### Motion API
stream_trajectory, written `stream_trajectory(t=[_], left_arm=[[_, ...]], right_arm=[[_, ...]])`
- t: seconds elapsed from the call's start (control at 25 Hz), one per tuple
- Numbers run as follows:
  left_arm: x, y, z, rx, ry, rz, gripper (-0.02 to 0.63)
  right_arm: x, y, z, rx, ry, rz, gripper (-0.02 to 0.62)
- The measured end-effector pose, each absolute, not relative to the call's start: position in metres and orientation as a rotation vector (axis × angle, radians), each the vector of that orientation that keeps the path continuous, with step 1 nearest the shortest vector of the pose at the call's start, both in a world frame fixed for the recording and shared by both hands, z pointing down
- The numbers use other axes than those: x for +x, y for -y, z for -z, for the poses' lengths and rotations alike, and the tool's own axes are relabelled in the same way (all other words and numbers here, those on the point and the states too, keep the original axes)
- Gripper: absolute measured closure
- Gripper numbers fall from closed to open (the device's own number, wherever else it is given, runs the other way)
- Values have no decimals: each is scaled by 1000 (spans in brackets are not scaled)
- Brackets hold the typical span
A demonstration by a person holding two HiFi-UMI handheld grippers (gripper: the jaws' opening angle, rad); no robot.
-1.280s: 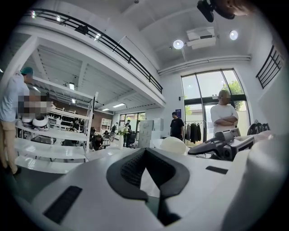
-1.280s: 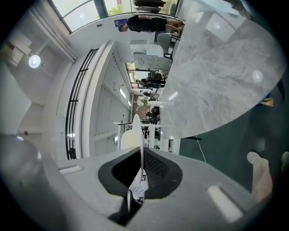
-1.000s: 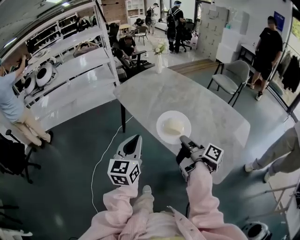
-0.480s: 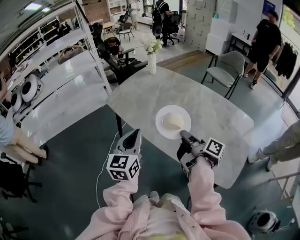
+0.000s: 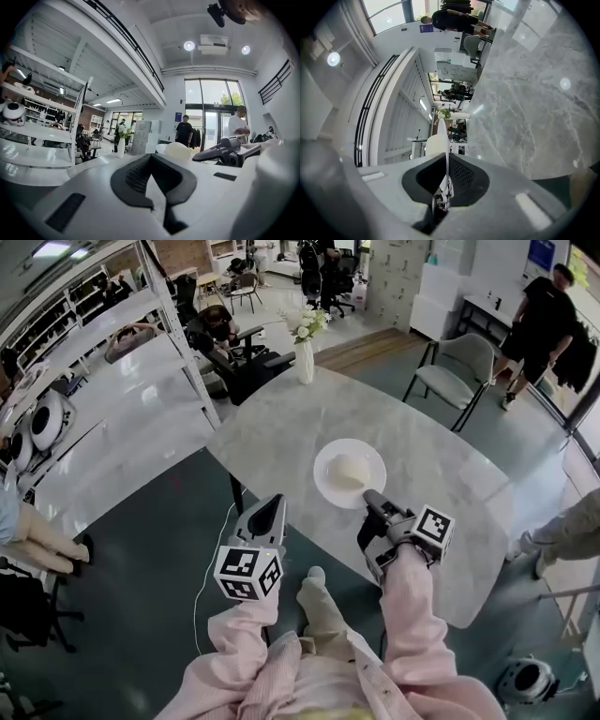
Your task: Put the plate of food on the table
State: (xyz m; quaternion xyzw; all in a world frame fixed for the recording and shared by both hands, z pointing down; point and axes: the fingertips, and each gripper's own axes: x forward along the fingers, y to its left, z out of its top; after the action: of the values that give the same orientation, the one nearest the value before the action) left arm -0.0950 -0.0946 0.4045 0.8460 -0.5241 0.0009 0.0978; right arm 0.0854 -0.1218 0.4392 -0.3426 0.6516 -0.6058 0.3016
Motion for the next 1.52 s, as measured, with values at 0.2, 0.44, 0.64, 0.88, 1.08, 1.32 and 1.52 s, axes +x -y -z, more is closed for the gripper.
stream_trajectory(t=[0.2, 0.44, 0.64, 0.88, 1.08, 1.32, 1.52], left_arm=[[-107, 145, -413, 2483, 1553, -11, 607], [-124, 214, -421, 2439, 1565, -39, 607], [-132, 266, -434, 2414, 1548, -73, 607], [-139, 312, -456, 2360, 1517, -113, 607], [-139, 340, -480, 2329, 1490, -138, 607], [-148, 370, -515, 2269, 1466, -176, 607], [-151, 388, -544, 2215, 1431, -194, 607]], right_arm=[[70, 171, -448, -891, -1748, 1626, 581], [49, 235, -456, -859, -1777, 1652, 581], [35, 283, -466, -843, -1789, 1661, 581], [24, 332, -486, -862, -1794, 1686, 581], [17, 362, -518, -890, -1779, 1733, 581], [2, 393, -566, -918, -1739, 1804, 581], [-7, 410, -597, -967, -1686, 1877, 581]])
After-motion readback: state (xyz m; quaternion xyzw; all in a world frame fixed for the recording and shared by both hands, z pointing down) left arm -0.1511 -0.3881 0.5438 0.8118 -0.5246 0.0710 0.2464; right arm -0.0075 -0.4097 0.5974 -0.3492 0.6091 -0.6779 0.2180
